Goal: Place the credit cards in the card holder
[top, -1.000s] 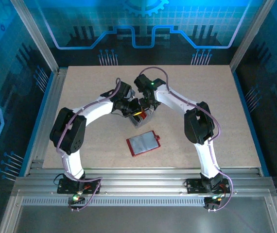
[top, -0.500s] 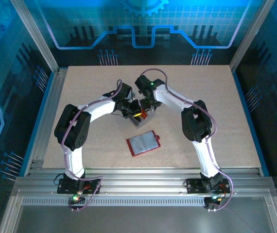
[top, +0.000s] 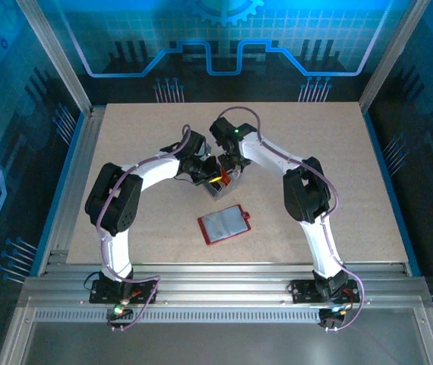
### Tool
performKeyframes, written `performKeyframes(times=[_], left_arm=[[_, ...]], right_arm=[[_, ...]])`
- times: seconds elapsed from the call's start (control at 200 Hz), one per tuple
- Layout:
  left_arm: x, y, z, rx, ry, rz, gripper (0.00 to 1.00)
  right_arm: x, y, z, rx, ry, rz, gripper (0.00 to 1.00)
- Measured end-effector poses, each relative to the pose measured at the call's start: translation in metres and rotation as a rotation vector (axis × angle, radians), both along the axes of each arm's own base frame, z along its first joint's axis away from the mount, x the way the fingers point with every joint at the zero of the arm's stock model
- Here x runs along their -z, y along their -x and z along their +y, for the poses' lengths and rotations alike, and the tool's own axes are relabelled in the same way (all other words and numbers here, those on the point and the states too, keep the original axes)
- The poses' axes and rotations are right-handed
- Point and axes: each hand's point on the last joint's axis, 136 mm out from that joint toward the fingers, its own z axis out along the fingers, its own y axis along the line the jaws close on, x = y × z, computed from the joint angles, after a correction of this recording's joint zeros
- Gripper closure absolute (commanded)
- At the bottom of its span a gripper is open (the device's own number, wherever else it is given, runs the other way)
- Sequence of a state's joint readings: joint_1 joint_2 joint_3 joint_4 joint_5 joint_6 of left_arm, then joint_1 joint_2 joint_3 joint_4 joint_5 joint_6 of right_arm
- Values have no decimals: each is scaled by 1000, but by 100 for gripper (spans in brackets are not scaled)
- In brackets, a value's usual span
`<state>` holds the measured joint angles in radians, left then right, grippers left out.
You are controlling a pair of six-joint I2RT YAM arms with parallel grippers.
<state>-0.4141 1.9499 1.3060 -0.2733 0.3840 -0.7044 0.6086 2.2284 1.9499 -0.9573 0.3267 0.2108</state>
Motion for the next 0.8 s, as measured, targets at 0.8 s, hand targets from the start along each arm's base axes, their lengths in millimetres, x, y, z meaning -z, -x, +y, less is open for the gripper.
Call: performKeyframes(times=[0.8], left_arm=[[0, -1, 1, -1, 8, -4, 97]], right_arm=[[-13, -1, 3, -38, 31, -25, 73]])
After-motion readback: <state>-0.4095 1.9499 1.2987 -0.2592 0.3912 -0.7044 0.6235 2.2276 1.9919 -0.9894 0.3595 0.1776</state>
